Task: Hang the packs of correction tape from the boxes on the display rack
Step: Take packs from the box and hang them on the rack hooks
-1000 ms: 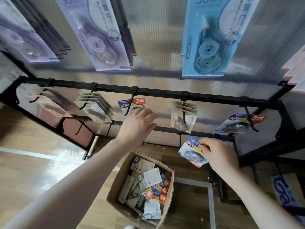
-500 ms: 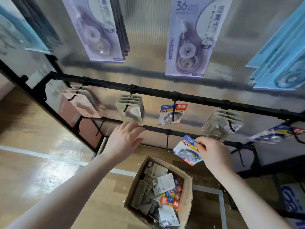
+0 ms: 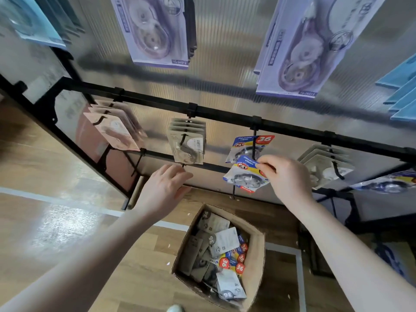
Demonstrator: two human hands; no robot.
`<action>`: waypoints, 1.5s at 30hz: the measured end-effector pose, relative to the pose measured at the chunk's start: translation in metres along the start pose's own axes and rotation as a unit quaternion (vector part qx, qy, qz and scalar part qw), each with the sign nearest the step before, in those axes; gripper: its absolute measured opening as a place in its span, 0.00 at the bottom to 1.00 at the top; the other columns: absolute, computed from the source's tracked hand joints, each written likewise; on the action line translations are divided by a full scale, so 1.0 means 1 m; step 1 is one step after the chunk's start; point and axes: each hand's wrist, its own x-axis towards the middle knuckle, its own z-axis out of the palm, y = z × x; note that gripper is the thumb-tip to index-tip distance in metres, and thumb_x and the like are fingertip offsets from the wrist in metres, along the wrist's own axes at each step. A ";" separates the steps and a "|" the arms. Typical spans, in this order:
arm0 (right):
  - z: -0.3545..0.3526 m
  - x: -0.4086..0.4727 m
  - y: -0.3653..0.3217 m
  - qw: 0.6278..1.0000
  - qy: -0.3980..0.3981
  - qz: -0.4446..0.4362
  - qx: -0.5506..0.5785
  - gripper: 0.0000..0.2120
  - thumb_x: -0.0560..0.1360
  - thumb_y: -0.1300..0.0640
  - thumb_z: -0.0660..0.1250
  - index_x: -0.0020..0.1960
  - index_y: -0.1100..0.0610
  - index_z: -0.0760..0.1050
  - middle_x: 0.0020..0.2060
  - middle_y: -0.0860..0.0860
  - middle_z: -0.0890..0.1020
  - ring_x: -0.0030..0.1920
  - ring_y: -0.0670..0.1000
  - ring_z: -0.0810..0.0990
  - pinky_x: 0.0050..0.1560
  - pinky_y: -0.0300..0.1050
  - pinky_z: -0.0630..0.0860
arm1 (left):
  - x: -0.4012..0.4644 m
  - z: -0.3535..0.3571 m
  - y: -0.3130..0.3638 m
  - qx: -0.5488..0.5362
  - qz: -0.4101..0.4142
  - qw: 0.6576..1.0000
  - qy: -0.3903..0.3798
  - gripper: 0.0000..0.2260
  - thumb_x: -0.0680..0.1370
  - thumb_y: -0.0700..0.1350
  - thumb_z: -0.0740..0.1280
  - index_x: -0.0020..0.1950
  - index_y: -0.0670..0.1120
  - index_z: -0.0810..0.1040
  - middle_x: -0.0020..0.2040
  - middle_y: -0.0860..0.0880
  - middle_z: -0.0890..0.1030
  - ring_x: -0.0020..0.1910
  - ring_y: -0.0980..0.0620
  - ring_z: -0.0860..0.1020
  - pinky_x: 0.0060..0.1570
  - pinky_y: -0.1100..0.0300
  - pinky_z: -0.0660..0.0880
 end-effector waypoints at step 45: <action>0.012 0.026 0.021 0.997 -0.042 0.057 -0.005 0.15 0.77 0.58 0.64 0.62 0.60 0.75 0.56 0.57 0.79 0.55 0.58 0.77 0.47 0.45 0.71 | -0.011 0.009 -0.002 0.000 0.002 1.000 -0.018 0.18 0.72 0.53 0.61 0.54 0.45 0.80 0.48 0.47 0.80 0.44 0.45 0.78 0.43 0.57 0.76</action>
